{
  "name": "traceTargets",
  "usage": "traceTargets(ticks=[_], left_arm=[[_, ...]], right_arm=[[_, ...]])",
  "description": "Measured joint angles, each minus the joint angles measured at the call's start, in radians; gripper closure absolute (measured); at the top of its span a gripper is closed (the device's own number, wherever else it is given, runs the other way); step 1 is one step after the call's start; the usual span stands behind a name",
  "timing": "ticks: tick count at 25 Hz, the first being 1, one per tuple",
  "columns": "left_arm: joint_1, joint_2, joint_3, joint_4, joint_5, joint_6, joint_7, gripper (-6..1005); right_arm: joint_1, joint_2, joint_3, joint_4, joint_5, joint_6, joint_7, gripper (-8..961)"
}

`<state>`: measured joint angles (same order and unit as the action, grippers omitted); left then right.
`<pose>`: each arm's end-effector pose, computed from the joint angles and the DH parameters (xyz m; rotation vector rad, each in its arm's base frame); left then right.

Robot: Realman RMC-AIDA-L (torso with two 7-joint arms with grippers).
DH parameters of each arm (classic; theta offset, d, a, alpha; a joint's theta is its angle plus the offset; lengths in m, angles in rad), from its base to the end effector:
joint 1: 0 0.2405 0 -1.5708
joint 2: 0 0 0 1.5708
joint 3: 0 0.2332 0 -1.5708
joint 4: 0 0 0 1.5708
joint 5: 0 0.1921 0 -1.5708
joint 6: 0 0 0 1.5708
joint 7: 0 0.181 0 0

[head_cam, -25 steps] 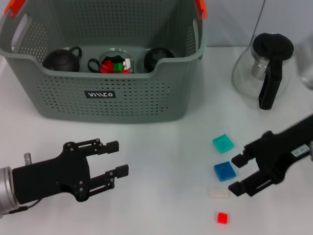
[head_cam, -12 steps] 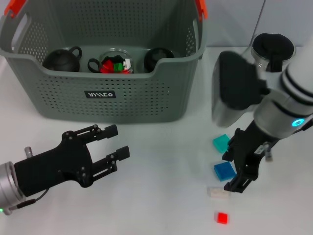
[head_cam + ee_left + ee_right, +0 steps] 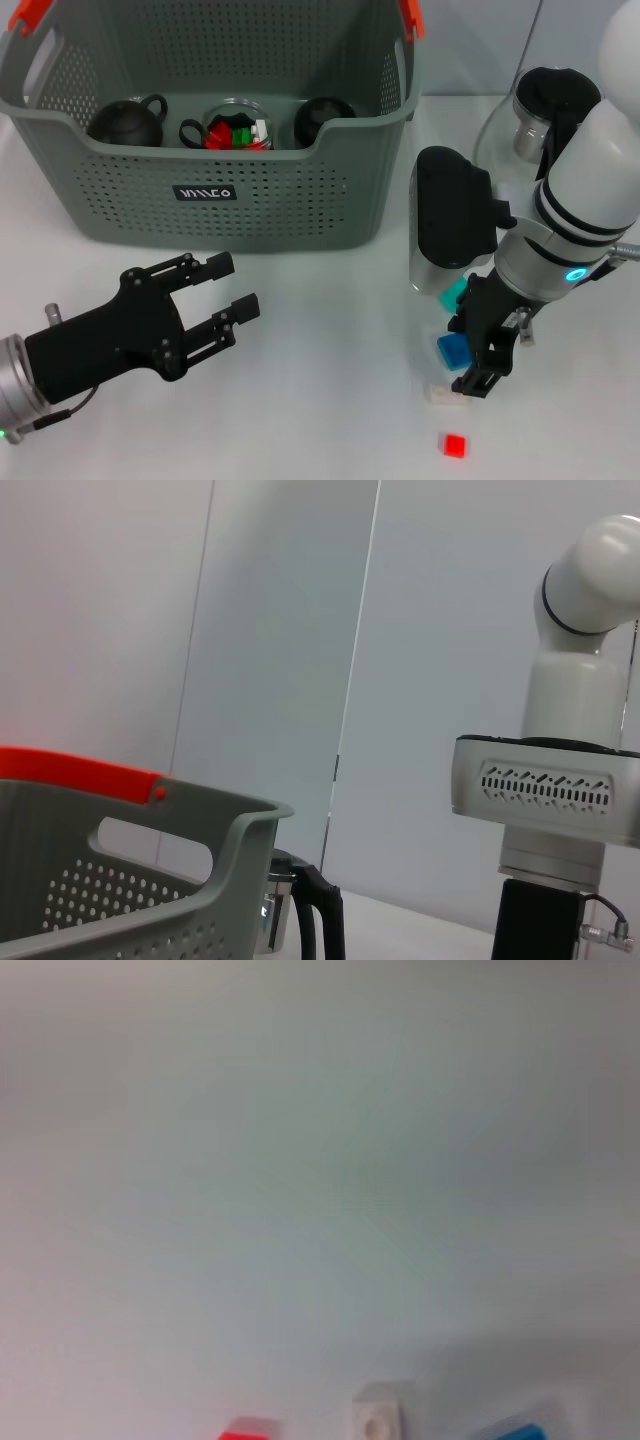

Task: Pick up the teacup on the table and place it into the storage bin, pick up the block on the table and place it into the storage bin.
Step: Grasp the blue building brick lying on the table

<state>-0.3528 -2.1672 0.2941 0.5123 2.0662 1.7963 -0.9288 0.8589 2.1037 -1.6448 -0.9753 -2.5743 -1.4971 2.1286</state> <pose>-0.2410 0.2474 -0.0241 -2.4687 -0.4713 -1.0476 0.1743 0.3203 -0.0893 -2.9703 0.1107 -0.9658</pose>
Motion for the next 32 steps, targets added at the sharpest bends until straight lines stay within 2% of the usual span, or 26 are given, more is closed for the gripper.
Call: traceTargets(ticks=[15, 26, 32], left_arm=[[0.005, 0.000, -0.001, -0.024, 0.002, -0.026, 0.001, 445], [0.008, 0.000, -0.001, -0.025, 0.002, -0.040, 0.001, 445], [0.008, 0.000, -0.001, -0.024, 0.002, -0.041, 0.001, 445]], right_arm=[[0.006, 0.001, -0.004, 0.041, -0.026, 0.078, 0.000, 168], [0.046, 0.002, -0.004, 0.131, -0.023, 0.091, 0.003, 168], [0.048, 0.003, -0.001, 0.135, -0.019, 0.073, 0.008, 168]])
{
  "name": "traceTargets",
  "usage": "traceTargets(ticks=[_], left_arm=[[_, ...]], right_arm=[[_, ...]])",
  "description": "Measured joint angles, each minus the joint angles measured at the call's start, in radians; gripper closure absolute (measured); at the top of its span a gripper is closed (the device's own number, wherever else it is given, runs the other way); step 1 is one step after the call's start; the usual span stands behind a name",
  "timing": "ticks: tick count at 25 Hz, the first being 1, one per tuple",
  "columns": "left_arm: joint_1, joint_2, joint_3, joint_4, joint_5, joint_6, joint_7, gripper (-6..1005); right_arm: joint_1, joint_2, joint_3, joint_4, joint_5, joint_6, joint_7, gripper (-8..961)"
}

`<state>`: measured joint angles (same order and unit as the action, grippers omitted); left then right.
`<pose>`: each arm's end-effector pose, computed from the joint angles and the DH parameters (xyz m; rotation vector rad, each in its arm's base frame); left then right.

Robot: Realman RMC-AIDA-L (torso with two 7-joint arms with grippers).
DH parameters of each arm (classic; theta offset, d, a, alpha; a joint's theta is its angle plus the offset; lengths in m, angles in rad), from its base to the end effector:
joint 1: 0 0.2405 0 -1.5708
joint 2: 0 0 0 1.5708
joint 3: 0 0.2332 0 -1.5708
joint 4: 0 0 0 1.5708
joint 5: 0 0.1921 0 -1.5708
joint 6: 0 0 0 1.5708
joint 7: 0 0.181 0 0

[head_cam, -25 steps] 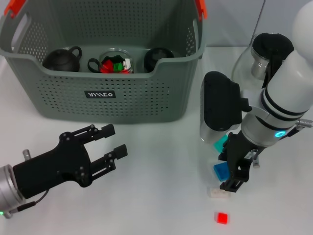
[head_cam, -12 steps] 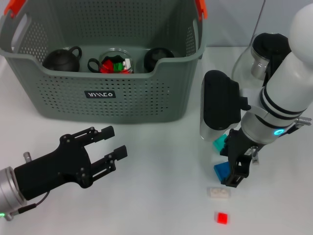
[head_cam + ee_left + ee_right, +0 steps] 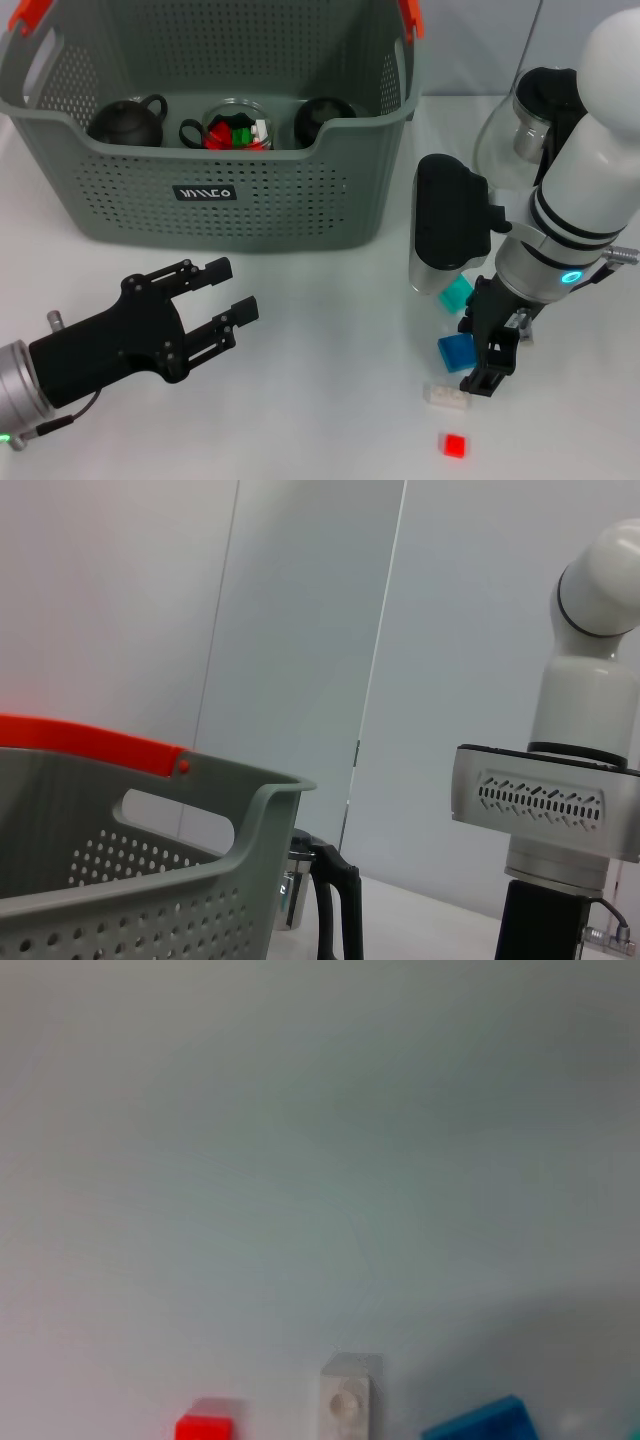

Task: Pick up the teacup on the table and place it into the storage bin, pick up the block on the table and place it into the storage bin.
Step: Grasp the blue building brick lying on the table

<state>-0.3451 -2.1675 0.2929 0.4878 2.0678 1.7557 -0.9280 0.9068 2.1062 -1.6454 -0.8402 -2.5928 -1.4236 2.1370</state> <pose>-0.2470 0.2477 -0.0295 -2.4514 -0.5220 -1.0232 0.1882 0.3277 -0.0950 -2.9323 0.1632 -1.0205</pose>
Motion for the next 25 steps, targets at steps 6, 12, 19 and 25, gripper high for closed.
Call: traceTargets(ticks=[6, 12, 19, 25], left_arm=[[0.000, -0.001, 0.000, -0.002, -0.003, 0.000, 0.000, 445], [0.000, -0.002, 0.000, -0.003, -0.003, 0.000, 0.000, 446], [0.000, 0.000, -0.001, -0.019, -0.003, -0.010, 0.000, 446], [-0.001, 0.000, -0.002, -0.021, -0.003, -0.012, 0.000, 446]], right_arm=[[-0.003, -0.001, 0.005, -0.004, 0.000, -0.021, 0.010, 168], [-0.006, -0.001, -0.002, -0.008, -0.004, -0.009, 0.015, 182], [-0.006, 0.000, -0.016, -0.007, -0.007, 0.012, 0.015, 234], [-0.005, 0.000, -0.016, -0.008, -0.007, 0.013, 0.016, 278]])
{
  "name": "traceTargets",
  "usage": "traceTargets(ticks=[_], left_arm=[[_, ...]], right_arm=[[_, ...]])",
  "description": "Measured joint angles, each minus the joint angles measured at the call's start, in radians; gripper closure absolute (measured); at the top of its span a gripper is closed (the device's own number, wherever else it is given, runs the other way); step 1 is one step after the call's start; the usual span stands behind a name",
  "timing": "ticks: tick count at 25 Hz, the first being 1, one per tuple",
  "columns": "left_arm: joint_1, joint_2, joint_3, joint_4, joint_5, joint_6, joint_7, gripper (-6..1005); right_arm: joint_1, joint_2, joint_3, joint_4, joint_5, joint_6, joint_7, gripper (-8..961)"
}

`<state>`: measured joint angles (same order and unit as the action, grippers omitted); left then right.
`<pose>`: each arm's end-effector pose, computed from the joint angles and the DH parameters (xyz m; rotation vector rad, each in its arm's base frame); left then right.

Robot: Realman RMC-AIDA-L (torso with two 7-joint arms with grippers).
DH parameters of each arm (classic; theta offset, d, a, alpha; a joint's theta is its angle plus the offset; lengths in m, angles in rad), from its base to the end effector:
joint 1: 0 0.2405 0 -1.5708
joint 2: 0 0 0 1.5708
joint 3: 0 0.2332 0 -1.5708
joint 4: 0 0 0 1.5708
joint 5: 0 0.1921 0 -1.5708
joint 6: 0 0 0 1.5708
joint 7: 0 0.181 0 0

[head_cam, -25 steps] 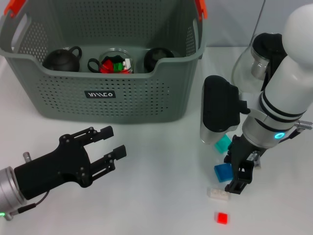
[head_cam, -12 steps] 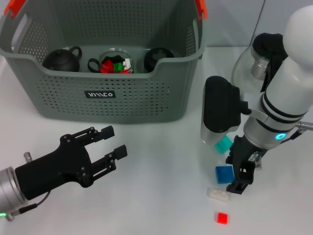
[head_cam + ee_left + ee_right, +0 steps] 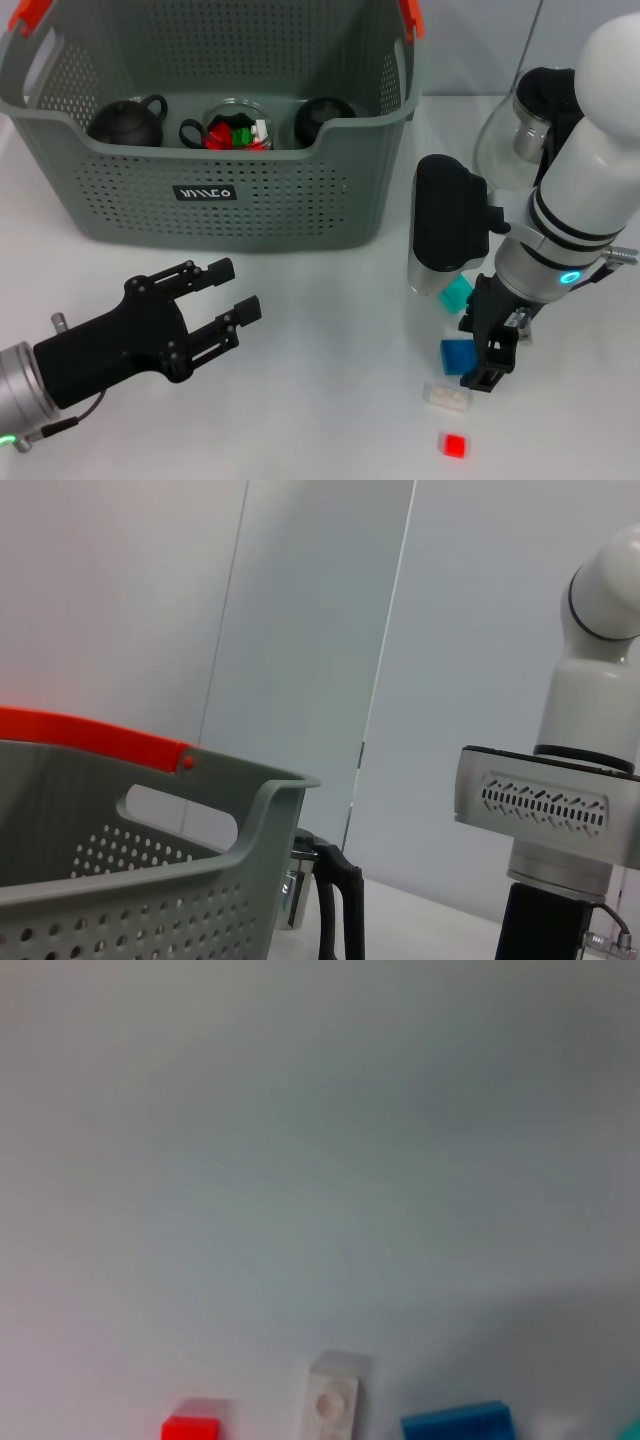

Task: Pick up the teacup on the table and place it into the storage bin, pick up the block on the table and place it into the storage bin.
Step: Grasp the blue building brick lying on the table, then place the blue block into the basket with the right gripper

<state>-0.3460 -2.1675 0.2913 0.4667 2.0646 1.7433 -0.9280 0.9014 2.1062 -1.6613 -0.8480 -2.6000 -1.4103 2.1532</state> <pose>-0.2469 0.2480 -0.0324 -2.4422 -0.5449 -1.0324 0.1890 0.3290 -0.0956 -2.9134 0.1594 -1.0249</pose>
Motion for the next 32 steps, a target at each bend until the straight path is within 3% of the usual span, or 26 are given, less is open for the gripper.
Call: traceTargets(ticks=[10, 15, 19, 26, 32], left_arm=[[-0.001, 0.002, 0.000, -0.002, 0.000, -0.007, 0.000, 446], [0.001, 0.000, 0.000, -0.002, 0.000, -0.011, 0.000, 446], [0.003, 0.000, -0.019, -0.003, 0.000, -0.009, -0.001, 446], [0.014, 0.005, -0.101, 0.002, 0.000, 0.017, -0.004, 446], [0.017, 0.010, -0.141, 0.000, 0.000, 0.022, -0.006, 447]], right_arm=[[0.004, 0.000, -0.016, 0.010, 0.000, 0.003, 0.022, 353], [0.002, 0.000, -0.009, 0.004, 0.004, -0.001, 0.026, 528], [-0.017, -0.003, 0.036, -0.057, 0.008, -0.042, 0.024, 528], [-0.102, -0.008, 0.298, -0.354, 0.111, -0.264, -0.061, 527], [-0.090, -0.015, 0.547, -0.444, 0.372, -0.405, -0.116, 528]])
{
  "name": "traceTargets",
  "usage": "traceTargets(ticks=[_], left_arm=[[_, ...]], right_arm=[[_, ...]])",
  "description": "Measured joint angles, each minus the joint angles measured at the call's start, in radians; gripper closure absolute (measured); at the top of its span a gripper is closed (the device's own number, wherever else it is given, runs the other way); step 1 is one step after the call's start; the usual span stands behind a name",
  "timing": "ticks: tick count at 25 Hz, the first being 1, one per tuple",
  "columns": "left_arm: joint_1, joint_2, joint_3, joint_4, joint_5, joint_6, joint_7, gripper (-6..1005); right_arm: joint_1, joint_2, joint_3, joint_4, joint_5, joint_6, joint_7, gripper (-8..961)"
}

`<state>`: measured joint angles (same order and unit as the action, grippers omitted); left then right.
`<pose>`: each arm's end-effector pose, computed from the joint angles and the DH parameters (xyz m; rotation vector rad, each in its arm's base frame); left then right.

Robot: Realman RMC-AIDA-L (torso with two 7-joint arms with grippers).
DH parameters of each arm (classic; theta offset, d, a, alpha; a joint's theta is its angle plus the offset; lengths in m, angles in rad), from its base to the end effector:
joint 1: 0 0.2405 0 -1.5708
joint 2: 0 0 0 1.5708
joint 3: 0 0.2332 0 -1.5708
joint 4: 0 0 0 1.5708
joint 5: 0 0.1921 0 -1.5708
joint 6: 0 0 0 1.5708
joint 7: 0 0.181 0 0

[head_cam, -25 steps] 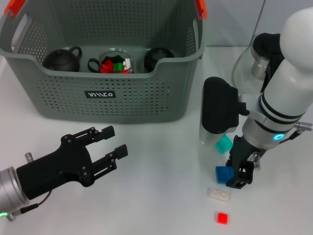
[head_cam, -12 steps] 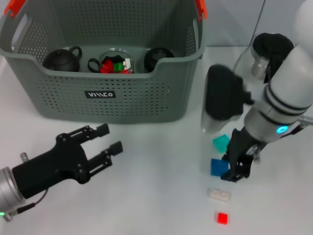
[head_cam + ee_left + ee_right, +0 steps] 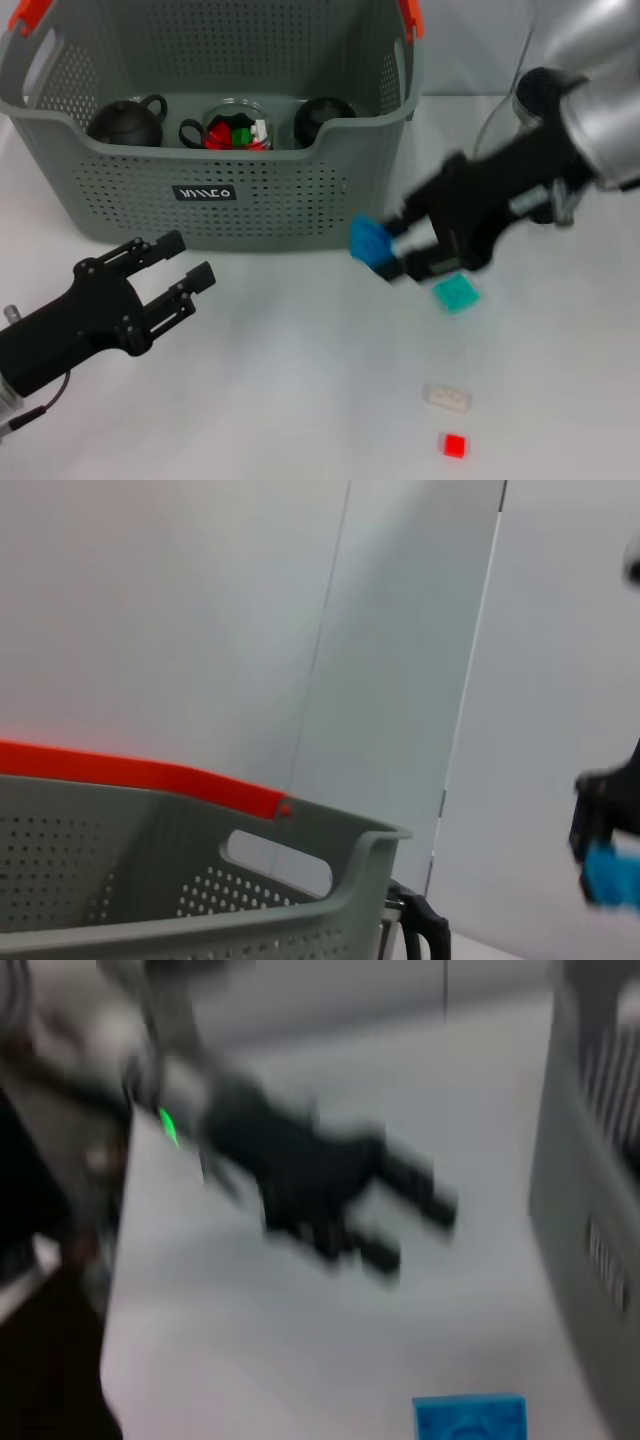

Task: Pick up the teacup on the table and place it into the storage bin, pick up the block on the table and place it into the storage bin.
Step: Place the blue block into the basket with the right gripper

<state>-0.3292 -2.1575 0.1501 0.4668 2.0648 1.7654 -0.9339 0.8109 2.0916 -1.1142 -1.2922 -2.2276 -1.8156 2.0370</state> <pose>-0.2599 0.2514 -0.0104 -2.2892 -0.5847 -1.0589 0.0816 0.3222 -0.0122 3.1281 -0.2173 0.0263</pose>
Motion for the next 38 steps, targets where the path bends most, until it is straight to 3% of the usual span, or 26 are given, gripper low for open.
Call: traceTargets(ticks=[4, 8, 15, 22, 31, 38], left_arm=[[0.000, 0.001, -0.014, -0.002, 0.000, 0.000, -0.001, 447], [0.000, 0.002, -0.016, -0.003, 0.000, -0.003, -0.002, 447], [-0.001, 0.000, -0.017, -0.004, 0.000, -0.007, -0.003, 447], [-0.005, -0.001, -0.017, -0.005, 0.000, -0.010, -0.003, 447], [-0.008, -0.005, -0.014, -0.016, 0.005, -0.024, -0.003, 447], [-0.009, -0.005, -0.009, -0.025, 0.007, -0.049, -0.003, 447]], right_arm=[[0.035, 0.000, 0.078, -0.006, 0.098, 0.012, 0.013, 528], [0.093, 0.004, 0.098, -0.025, 0.098, 0.086, 0.083, 528], [0.228, 0.008, 0.083, -0.004, -0.066, 0.377, 0.277, 528], [0.337, 0.008, -0.023, 0.180, -0.154, 0.642, 0.342, 528], [0.535, 0.009, -0.060, 0.576, -0.276, 0.884, 0.375, 527], [0.585, 0.018, -0.139, 0.745, -0.267, 0.993, 0.368, 527]])
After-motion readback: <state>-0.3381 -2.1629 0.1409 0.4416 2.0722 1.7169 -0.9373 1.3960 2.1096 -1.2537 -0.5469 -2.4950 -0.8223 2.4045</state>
